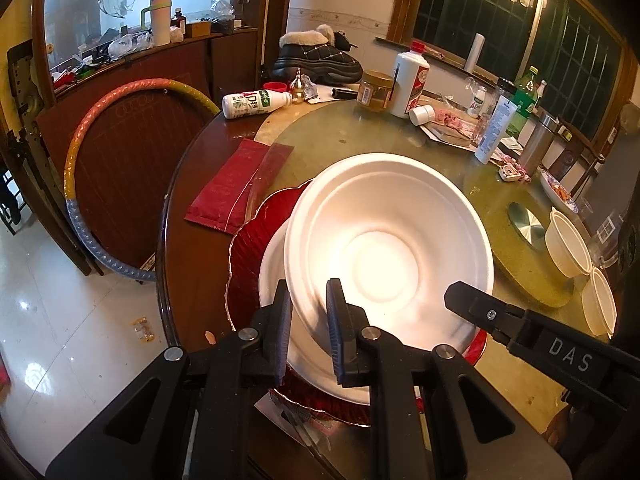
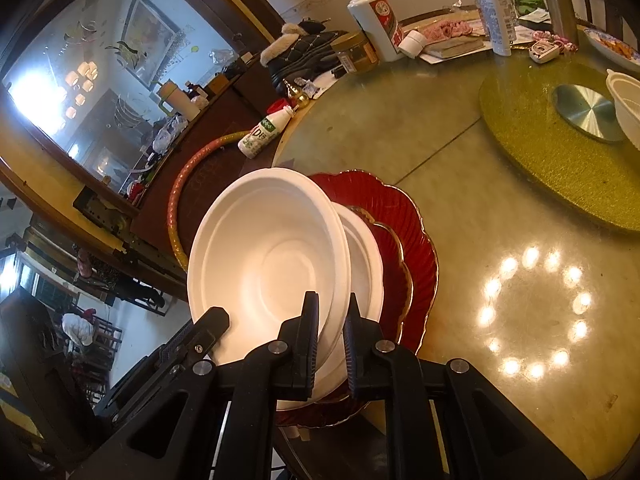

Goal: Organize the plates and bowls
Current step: 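Lower the smaller white bowl into the large white bowl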

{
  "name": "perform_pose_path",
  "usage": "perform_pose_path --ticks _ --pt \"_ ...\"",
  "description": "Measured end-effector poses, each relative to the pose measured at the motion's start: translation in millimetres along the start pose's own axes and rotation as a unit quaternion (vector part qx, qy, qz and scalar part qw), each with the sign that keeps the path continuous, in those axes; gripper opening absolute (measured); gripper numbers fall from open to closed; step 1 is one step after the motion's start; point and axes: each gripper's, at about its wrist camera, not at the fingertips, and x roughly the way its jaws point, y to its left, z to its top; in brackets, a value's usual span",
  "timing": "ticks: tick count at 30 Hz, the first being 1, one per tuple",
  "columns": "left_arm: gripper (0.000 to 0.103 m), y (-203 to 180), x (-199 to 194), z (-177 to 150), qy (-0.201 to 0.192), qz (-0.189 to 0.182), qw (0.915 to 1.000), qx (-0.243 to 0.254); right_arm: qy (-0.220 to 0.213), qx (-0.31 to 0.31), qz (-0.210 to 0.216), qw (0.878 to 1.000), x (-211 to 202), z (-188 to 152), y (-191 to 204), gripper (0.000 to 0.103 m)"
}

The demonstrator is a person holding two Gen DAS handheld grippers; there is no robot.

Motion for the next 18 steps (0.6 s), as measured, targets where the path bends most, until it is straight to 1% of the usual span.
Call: perform_pose_path --ticks 10,18 --pt "0.015 -4.7 -0.5 -1.6 0.0 0.009 0.9999 0.008 0.003 0.003 0.007 1.0 -0.5 -0.7 -5.1 0.013" --pt "0.015 -4.6 -2.3 -3.1 -0.001 0.006 0.9999 0.009 0.006 0.002 0.008 1.0 -1.8 -2.1 -5.3 0.015"
